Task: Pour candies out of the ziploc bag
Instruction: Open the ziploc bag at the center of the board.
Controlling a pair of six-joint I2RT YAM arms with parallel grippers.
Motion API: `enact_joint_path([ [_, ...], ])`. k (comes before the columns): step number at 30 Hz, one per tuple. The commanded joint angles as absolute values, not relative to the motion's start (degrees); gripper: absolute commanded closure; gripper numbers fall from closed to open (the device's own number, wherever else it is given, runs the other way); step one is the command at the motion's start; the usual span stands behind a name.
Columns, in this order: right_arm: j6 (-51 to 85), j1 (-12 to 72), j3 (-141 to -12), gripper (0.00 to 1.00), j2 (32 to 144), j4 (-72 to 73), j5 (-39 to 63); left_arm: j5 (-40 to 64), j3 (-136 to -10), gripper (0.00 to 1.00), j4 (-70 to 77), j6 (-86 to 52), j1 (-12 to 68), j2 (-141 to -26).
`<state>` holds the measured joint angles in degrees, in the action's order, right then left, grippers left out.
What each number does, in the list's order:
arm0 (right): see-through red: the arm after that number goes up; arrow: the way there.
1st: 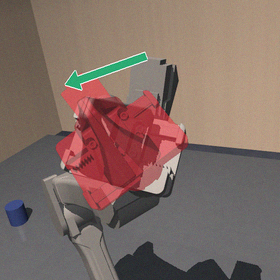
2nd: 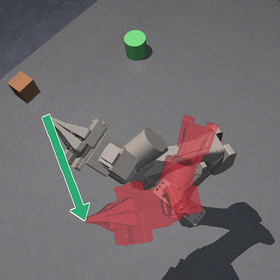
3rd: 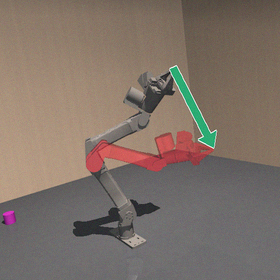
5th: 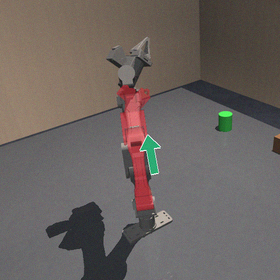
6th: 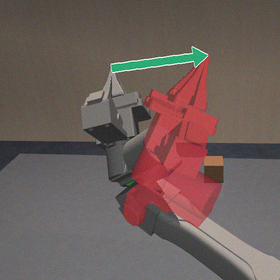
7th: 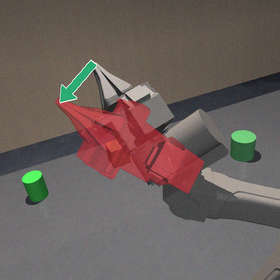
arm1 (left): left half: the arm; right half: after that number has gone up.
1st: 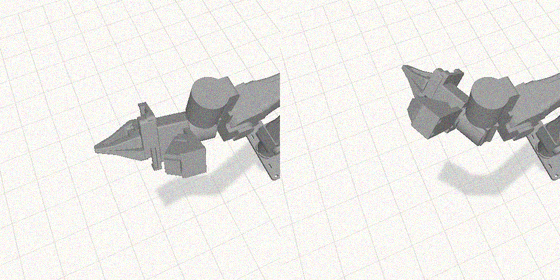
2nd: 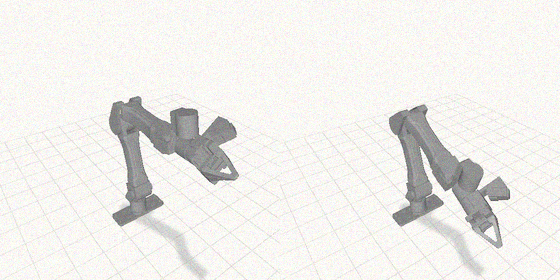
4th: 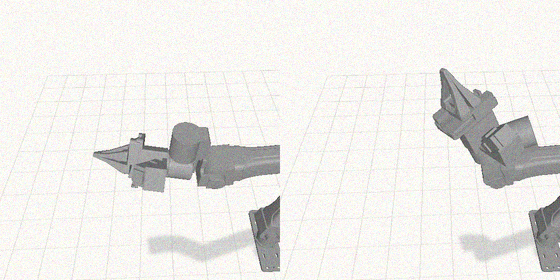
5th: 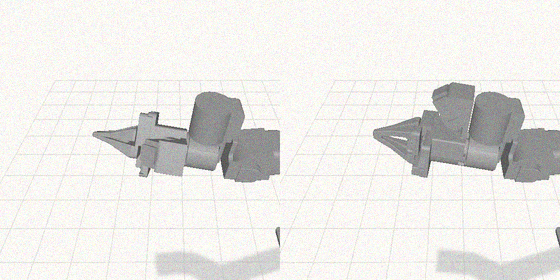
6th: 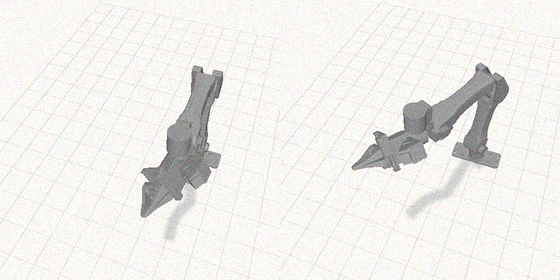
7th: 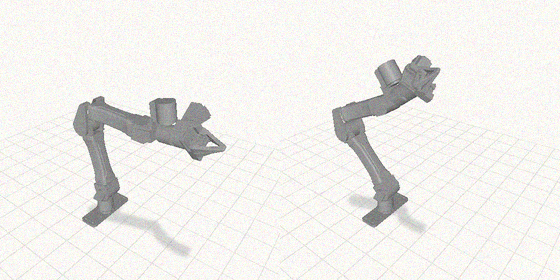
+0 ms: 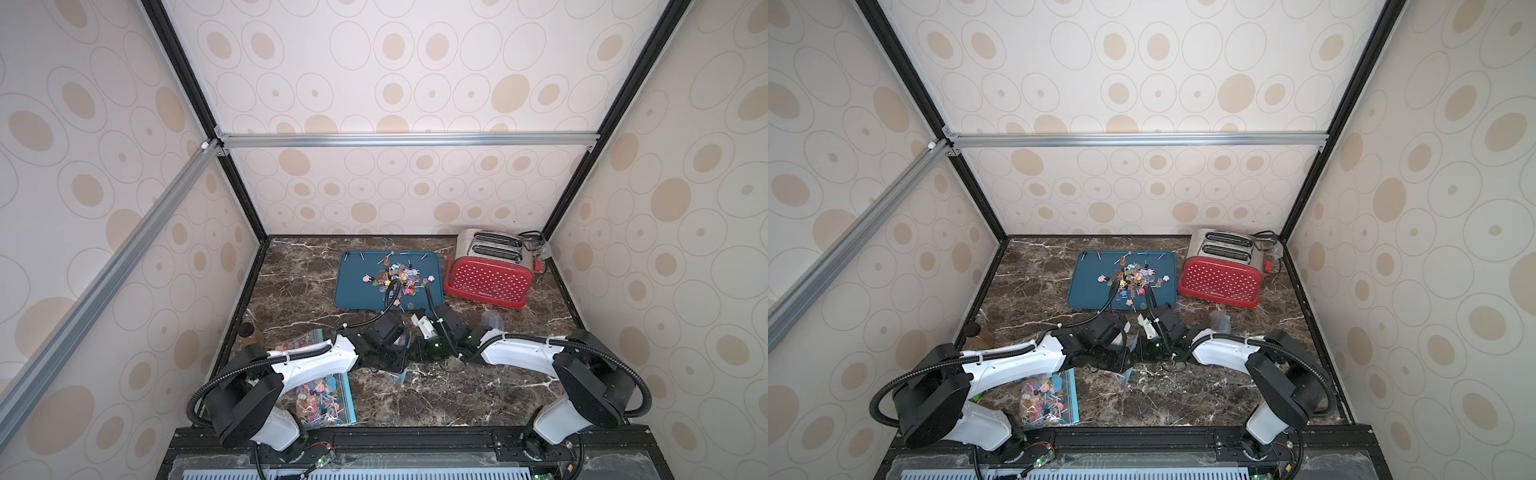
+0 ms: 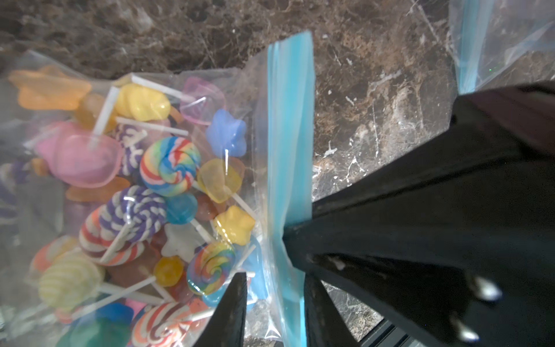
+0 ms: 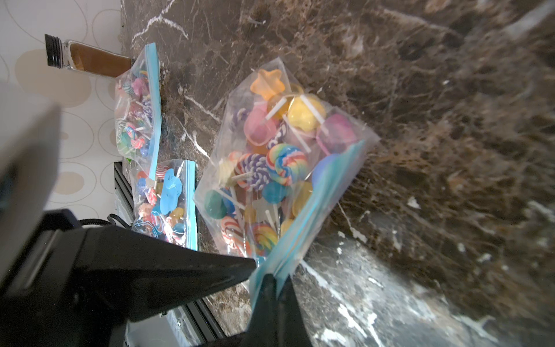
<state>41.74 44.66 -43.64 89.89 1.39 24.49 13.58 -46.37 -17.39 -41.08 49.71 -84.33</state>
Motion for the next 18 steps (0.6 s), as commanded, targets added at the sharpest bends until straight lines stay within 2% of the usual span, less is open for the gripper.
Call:
enact_joint_path([
  [1, 41.7, 45.2, -43.3, 1.00, 89.6, 2.0, 25.1, 12.5, -46.5, 0.68, -17.9, -41.0, 49.5, -84.8],
  [18, 41.5, 45.2, -43.0, 1.00, 90.0, 2.0, 25.4, 10.9, -46.1, 0.73, -19.9, -40.3, 49.3, -84.2],
])
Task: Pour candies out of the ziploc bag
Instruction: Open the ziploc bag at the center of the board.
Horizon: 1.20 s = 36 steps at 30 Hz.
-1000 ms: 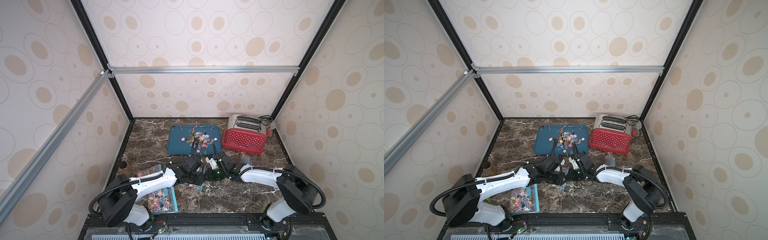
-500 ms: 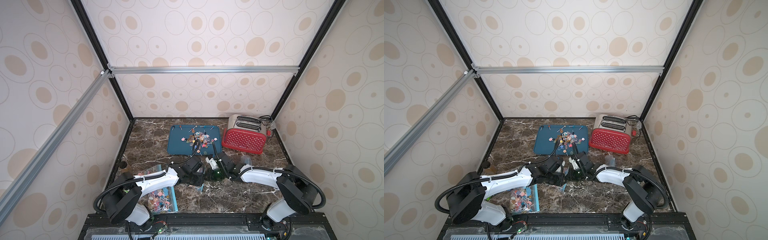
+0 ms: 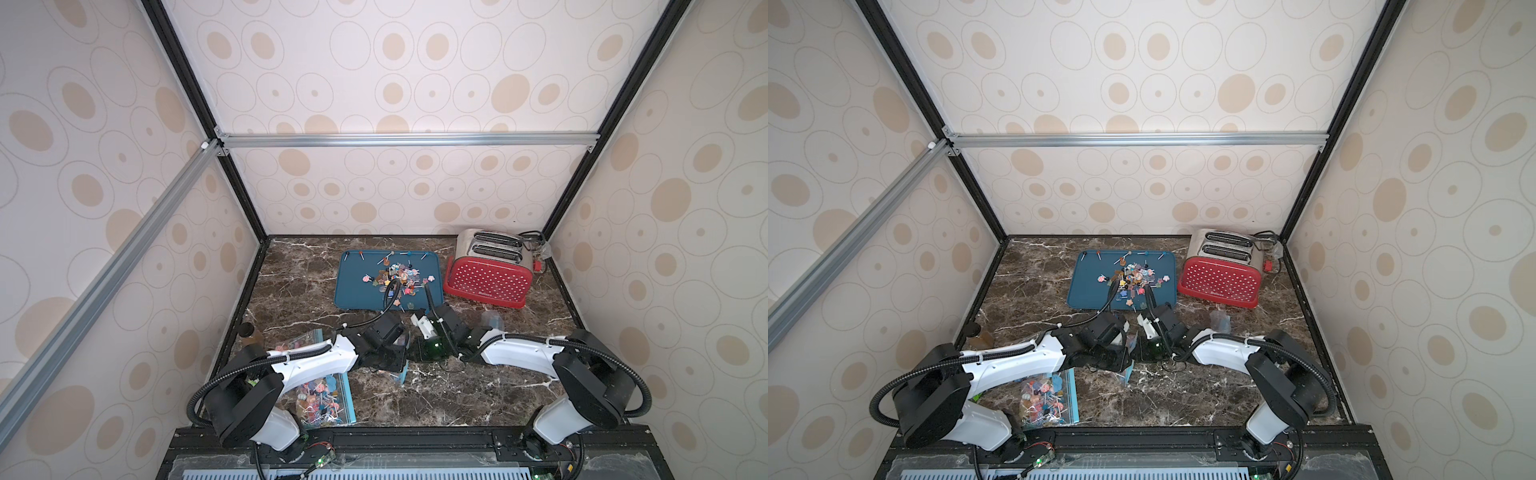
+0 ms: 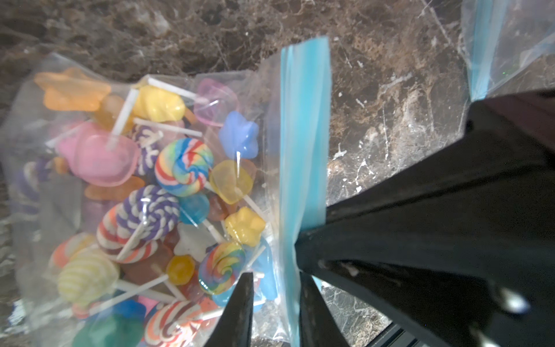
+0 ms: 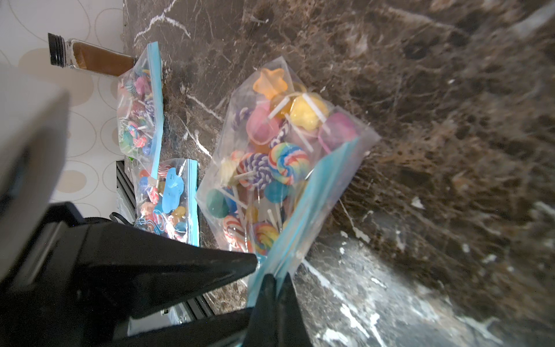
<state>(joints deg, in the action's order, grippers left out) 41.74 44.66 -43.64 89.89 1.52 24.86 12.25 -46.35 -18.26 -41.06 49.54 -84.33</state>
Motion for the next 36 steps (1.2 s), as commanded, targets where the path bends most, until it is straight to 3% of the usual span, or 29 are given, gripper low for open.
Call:
enact_joint_path([
  [1, 41.5, 45.2, -43.0, 1.00, 90.0, 2.0, 25.3, 11.0, -46.1, 0.73, -19.9, -40.3, 49.3, -84.0],
  [15, 41.6, 45.2, -43.0, 1.00, 90.2, 2.0, 25.4, 11.0, -45.8, 0.85, -19.0, -40.2, 49.0, -85.5],
  [34, 41.7, 45.3, -42.9, 1.00, 90.0, 2.3, 25.5, 13.3, -46.5, 0.84, -14.7, -42.1, 49.0, -87.9],
  [36, 41.7, 45.2, -42.8, 1.00, 89.9, 2.3, 25.4, 13.1, -46.5, 0.87, -14.7, -42.1, 49.0, -87.9],
])
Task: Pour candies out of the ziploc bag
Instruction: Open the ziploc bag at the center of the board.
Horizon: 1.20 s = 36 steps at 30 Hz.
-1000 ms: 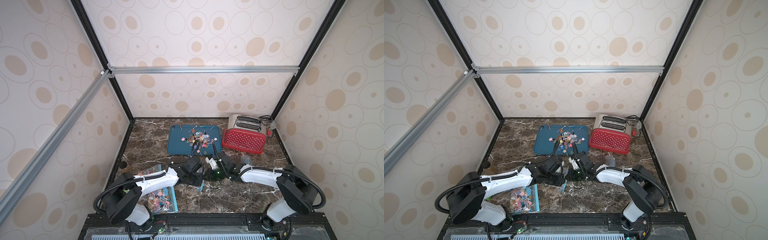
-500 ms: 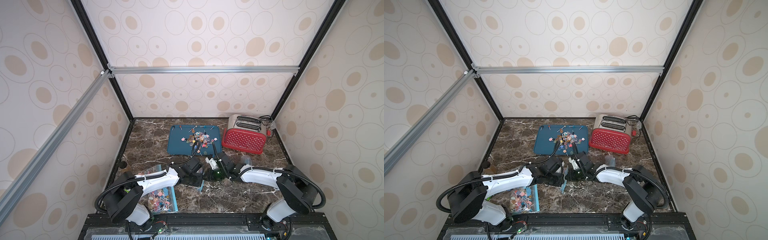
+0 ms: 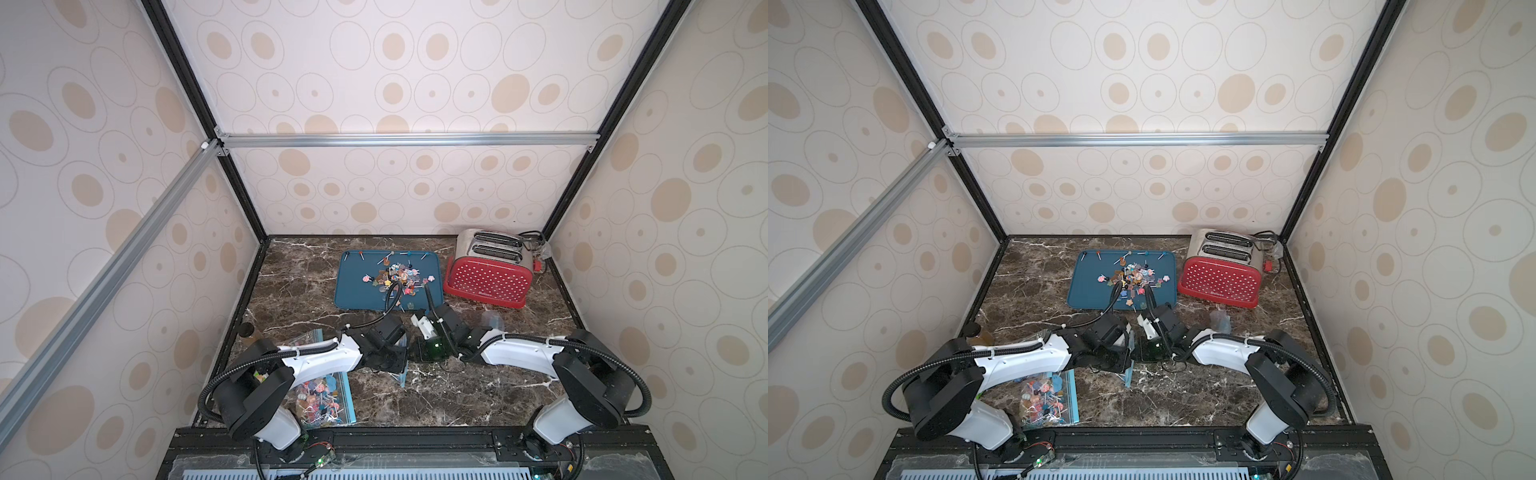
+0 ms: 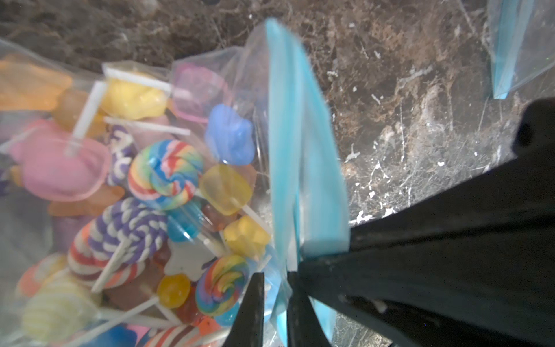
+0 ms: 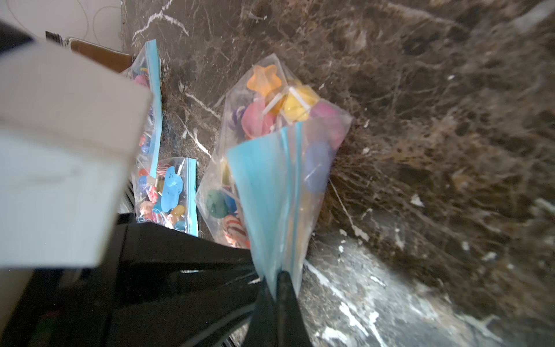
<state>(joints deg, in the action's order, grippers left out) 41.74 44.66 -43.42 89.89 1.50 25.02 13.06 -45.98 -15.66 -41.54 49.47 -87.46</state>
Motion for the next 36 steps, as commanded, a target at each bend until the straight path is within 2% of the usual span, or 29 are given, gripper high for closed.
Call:
enact_joint_path([
  [1, 41.7, 45.3, -42.7, 1.00, 89.9, 2.5, 25.4, 13.0, -46.6, 0.93, -14.8, -42.2, 49.0, -87.9],
  [3, 41.8, 45.3, -42.5, 1.00, 89.9, 2.5, 25.3, 12.7, -46.7, 1.00, -14.8, -42.5, 49.0, -87.8],
  [17, 43.8, 45.5, -44.0, 1.00, 92.8, -2.4, 20.1, 6.3, -45.6, 1.00, -12.7, -50.4, 49.0, -86.8],
  [23, 44.4, 47.2, -46.7, 1.00, 94.5, -7.2, 15.1, 5.1, -42.6, 1.00, -7.4, -56.0, 49.3, -86.9],
  [36, 49.2, 49.6, -48.1, 1.00, 96.8, -17.4, 3.9, -1.4, -41.0, 1.00, -6.6, -65.7, 51.1, -89.1],
])
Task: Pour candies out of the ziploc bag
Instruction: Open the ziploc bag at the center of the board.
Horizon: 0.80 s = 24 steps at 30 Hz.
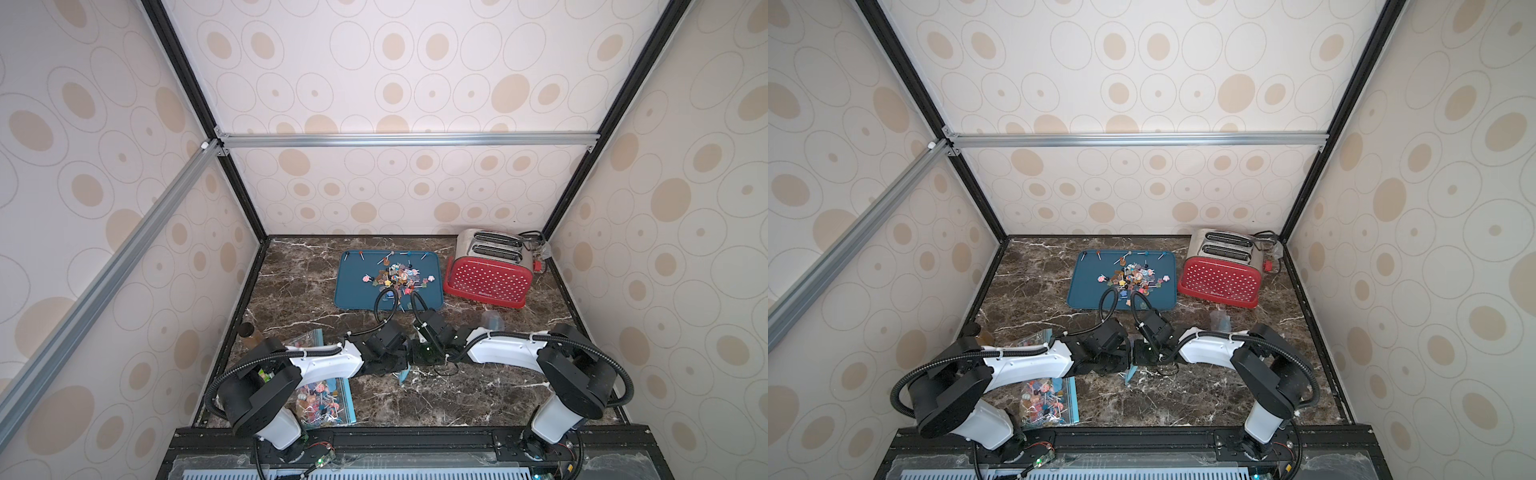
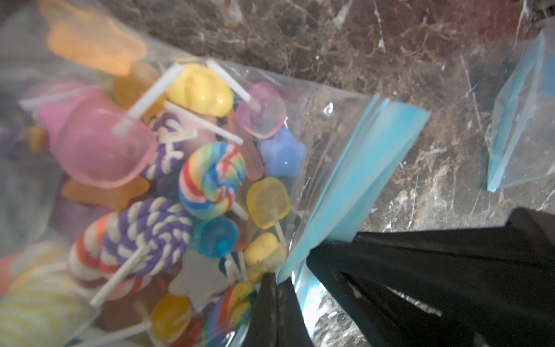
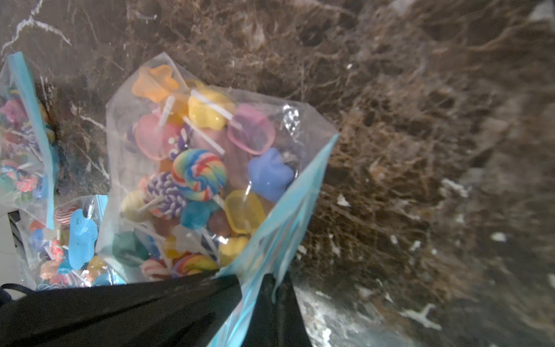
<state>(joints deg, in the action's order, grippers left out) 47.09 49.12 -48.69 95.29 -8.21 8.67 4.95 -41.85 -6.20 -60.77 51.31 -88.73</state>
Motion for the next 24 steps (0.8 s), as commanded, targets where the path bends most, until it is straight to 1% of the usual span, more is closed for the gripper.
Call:
enact_joint_path([
  [1, 49.5, 49.7, -47.8, 1.00, 96.9, -17.5, 3.6, -1.5, -40.6, 1.00, -5.9, -66.8, 51.4, -89.4],
  [5, 51.1, 49.9, -47.2, 1.00, 97.5, -18.5, 2.8, -2.7, -40.0, 1.00, -4.2, -70.9, 52.8, -91.1],
  [12, 52.3, 50.4, -47.3, 1.00, 97.6, -21.3, 1.1, -3.5, -41.7, 1.00, -4.1, -73.5, 55.2, -95.3],
  [24, 53.3, 50.4, -45.1, 1.00, 96.0, -22.5, -0.7, -5.1, -40.8, 1.00, -4.7, -74.4, 55.3, -94.4],
])
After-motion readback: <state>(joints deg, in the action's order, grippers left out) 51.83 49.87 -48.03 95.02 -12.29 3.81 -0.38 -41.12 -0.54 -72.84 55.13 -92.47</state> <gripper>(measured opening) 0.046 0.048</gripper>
